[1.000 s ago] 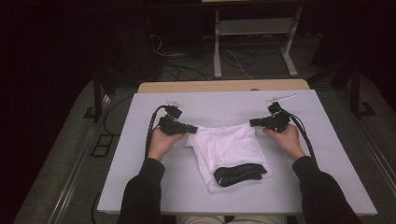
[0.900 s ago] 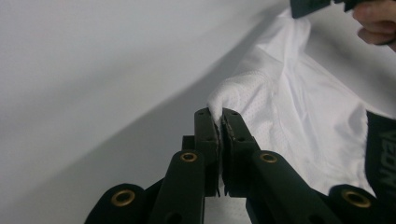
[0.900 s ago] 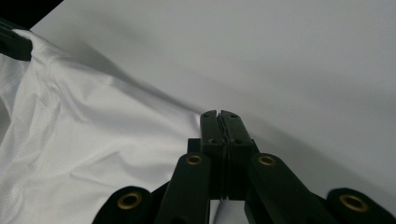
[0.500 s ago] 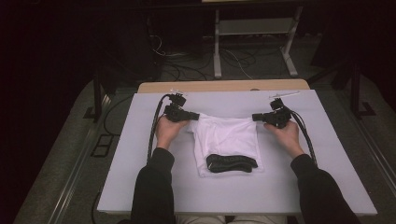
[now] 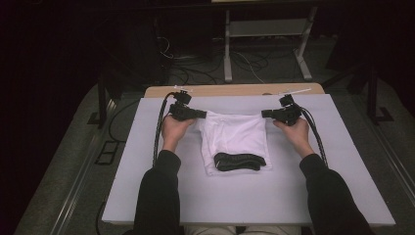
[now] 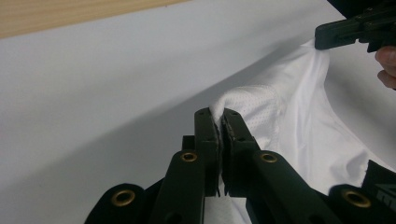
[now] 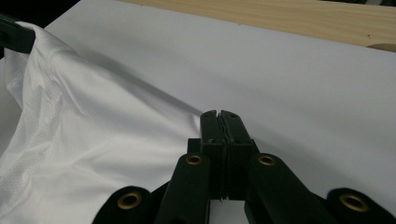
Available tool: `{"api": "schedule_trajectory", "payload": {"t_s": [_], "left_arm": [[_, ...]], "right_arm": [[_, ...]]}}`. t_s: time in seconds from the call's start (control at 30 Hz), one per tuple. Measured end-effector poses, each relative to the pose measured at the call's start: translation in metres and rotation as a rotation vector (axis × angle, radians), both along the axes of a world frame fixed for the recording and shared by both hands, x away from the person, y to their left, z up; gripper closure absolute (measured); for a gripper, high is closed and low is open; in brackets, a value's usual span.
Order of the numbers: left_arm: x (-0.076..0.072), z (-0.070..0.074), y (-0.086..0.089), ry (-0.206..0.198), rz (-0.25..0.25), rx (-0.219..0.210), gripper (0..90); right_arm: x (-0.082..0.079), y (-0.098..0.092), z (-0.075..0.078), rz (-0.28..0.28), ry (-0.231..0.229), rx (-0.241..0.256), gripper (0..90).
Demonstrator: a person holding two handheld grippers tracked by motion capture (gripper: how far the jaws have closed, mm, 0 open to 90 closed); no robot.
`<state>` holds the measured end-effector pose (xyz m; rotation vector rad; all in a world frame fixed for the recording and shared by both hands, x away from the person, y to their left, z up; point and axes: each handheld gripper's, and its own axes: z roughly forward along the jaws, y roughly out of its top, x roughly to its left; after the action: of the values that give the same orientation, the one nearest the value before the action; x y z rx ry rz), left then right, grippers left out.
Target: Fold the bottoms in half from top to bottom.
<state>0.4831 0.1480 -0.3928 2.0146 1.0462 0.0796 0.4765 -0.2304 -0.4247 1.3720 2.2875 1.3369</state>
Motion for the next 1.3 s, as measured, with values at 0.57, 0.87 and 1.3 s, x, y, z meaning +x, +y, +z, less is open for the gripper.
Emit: {"api": "schedule_trajectory", "payload": {"t_s": [0.57,0.87,1.3], "left_arm": [[0.012,-0.016,0.000,0.040,0.080,-0.132,62.3],[0.000,-0.020,-0.002,-0.040,0.091,-0.062,18.2],[-0.010,-0.003,0.010,-0.052,0.083,-0.121,0.0]], "right_arm": [[0.004,-0.008,-0.003,-0.011,0.017,0.016,74.0],[-0.001,-0.015,0.003,0.026,-0.013,0.036,31.3],[-0.020,-0.009,0.026,0.059,-0.040,-0.041,0.0]]}}
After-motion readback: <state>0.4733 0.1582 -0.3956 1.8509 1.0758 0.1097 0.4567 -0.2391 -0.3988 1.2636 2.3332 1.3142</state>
